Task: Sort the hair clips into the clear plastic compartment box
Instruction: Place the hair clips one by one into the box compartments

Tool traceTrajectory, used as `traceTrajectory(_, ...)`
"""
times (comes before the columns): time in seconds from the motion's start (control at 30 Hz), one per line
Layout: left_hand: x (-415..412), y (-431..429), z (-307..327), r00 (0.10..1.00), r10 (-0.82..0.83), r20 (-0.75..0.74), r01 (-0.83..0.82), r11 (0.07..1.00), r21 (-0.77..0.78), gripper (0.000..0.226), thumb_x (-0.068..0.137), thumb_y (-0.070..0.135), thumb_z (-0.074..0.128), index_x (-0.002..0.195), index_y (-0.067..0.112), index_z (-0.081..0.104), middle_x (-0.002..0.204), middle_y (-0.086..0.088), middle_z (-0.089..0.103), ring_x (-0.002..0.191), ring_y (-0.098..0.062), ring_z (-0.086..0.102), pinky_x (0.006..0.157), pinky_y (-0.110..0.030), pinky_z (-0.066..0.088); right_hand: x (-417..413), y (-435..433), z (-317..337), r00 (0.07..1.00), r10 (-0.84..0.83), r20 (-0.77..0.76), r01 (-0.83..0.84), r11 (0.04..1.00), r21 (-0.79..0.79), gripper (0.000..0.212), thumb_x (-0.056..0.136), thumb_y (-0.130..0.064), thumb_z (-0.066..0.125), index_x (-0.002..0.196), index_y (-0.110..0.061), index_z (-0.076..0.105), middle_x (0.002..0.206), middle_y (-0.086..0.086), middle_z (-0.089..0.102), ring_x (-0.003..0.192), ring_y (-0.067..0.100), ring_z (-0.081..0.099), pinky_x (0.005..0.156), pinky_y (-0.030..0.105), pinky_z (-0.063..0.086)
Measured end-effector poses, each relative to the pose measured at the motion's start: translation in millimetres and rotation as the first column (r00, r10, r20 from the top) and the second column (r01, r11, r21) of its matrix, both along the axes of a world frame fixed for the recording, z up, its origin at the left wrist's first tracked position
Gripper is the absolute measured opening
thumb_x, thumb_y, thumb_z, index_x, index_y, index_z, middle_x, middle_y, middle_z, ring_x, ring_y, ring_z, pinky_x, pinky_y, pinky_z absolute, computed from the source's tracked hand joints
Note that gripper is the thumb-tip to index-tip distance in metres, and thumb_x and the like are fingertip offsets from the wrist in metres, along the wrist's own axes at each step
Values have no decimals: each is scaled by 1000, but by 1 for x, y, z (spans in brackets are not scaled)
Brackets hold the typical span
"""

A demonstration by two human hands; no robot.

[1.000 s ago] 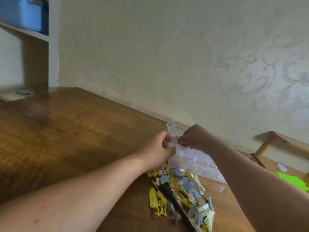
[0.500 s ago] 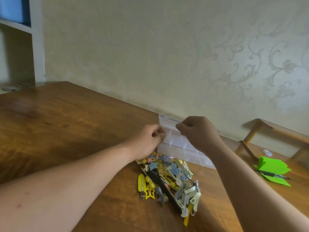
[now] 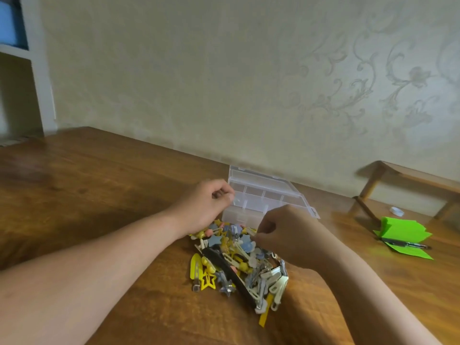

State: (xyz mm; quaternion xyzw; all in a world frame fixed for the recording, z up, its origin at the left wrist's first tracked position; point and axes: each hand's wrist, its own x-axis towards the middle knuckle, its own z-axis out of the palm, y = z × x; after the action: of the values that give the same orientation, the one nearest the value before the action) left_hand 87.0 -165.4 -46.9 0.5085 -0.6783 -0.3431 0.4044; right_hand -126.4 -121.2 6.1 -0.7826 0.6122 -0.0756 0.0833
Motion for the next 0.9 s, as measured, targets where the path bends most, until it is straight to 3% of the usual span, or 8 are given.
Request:
traceTrajectory(0.13, 1, -3, -3, 999, 20, 37, -19, 999, -32, 20, 110, 38, 55, 122, 33, 70, 121, 9, 62, 107, -17, 65, 52, -17, 58, -5, -1, 1, 995, -5, 104, 9, 999, -44, 7, 93, -34, 71, 87, -31, 73, 82, -10, 74, 74, 7, 71, 71, 29, 65)
traceTrajectory(0.27, 1, -6, -4, 999, 26, 48, -24, 999, -36, 23, 110, 37, 54, 126, 33, 70, 123, 11, 64, 101, -17, 69, 54, -19, 59, -12, -3, 8, 893, -21, 449, 46, 998, -45, 8, 96, -33, 74, 92, -26, 75, 80, -5, 77, 66, 14, 70, 60, 23, 56)
traceTrajectory(0.43, 3, -8, -5, 997, 39, 66, -32, 995, -98, 26, 111, 36, 52, 129, 30, 69, 125, 11, 66, 114, -11, 65, 91, -32, 59, -7, -49, 26, 729, -82, 679, 117, 993, -6, 11, 95, -17, 78, 96, -6, 75, 79, 9, 79, 72, 22, 75, 68, 35, 66)
traceTrajectory(0.53, 2, -8, -3, 999, 27, 42, -25, 998, -50, 23, 111, 35, 52, 125, 29, 70, 125, 6, 64, 105, -13, 67, 72, -27, 60, 10, -89, 33, 776, -119, 619, 157, 988, -7, 13, 92, -14, 81, 93, -3, 75, 78, 14, 78, 67, 23, 74, 69, 39, 67)
traceTrajectory(0.57, 2, -9, -3, 997, 41, 66, -37, 997, -62, 22, 111, 35, 52, 123, 30, 70, 125, 5, 65, 104, -12, 67, 73, -27, 58, 16, -101, 33, 806, -124, 578, 159, 987, -9, 13, 91, -15, 82, 90, -3, 76, 77, 15, 78, 65, 23, 73, 70, 40, 68)
traceTrajectory(0.73, 2, -13, -5, 997, 50, 57, -47, 997, -55, 19, 110, 35, 54, 119, 31, 70, 119, 6, 64, 95, -11, 68, 54, -9, 52, 43, -141, 17, 950, -155, 271, 155, 988, 21, 16, 81, -22, 83, 79, -6, 81, 70, 10, 78, 58, 20, 65, 63, 33, 59)
traceTrajectory(0.8, 2, -13, -6, 998, 46, 50, -43, 998, -54, 18, 109, 35, 55, 117, 29, 70, 118, 5, 63, 92, -12, 70, 54, -8, 52, 49, -148, 10, 971, -168, 172, 166, 986, 30, 20, 80, -23, 80, 83, -4, 82, 73, 12, 79, 58, 20, 63, 59, 29, 53)
traceTrajectory(0.9, 2, -14, -5, 996, 53, 65, -48, 996, -73, 17, 108, 38, 55, 113, 30, 70, 116, 5, 64, 94, -8, 66, 63, -21, 53, 54, -152, 5, 980, -189, 58, 187, 982, 33, 26, 84, -27, 75, 88, -2, 82, 77, 14, 80, 59, 21, 64, 60, 29, 53)
